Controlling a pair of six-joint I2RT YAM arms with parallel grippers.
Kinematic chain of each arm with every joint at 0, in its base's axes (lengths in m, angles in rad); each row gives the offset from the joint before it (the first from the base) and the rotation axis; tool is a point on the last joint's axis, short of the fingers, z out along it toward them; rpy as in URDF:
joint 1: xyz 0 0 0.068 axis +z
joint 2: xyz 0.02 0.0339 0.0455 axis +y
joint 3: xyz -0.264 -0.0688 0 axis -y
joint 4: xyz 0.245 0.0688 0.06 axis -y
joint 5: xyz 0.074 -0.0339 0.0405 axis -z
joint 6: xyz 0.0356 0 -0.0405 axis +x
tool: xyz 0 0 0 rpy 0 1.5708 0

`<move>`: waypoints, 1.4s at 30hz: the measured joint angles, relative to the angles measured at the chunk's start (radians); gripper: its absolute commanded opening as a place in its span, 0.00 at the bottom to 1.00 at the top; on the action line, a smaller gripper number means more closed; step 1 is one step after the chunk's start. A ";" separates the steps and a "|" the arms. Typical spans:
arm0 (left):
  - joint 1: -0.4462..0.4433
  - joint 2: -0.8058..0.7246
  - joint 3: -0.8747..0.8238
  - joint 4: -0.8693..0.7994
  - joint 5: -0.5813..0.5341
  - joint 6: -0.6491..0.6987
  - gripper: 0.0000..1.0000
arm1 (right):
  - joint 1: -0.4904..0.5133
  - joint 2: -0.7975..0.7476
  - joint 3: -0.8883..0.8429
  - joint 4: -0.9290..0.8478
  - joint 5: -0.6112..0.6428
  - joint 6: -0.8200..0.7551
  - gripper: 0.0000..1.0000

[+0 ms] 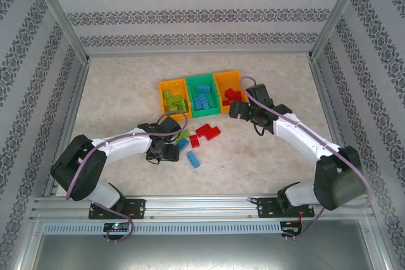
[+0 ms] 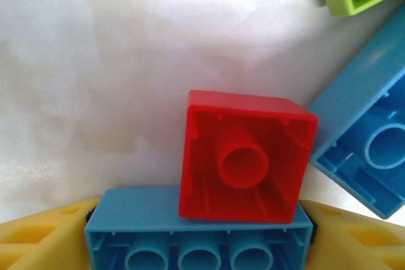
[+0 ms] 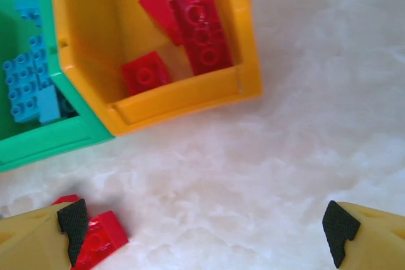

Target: Sort the legos into containers by color

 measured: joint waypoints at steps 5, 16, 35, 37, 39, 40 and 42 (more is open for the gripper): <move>0.000 0.000 0.007 0.000 -0.002 0.000 0.54 | -0.004 -0.049 -0.052 -0.004 0.004 -0.021 0.98; 0.000 -0.047 0.090 -0.072 -0.014 -0.001 0.56 | 0.005 -0.051 -0.106 -0.012 0.006 -0.034 0.98; 0.095 0.409 0.983 -0.155 0.060 0.200 0.54 | 0.319 -0.142 -0.267 0.076 0.056 -0.106 0.98; 0.117 0.518 1.111 -0.169 0.098 0.211 0.53 | 0.360 -0.160 -0.285 0.087 0.056 -0.115 0.98; 0.138 0.631 1.244 -0.177 0.130 0.219 0.53 | 0.406 -0.180 -0.302 0.092 0.055 -0.129 0.97; 0.148 0.676 1.297 -0.188 0.141 0.223 0.54 | 0.425 -0.188 -0.308 0.094 0.055 -0.132 0.96; 0.166 0.759 1.395 -0.217 0.156 0.229 0.55 | 0.463 -0.204 -0.326 0.102 0.053 -0.135 0.95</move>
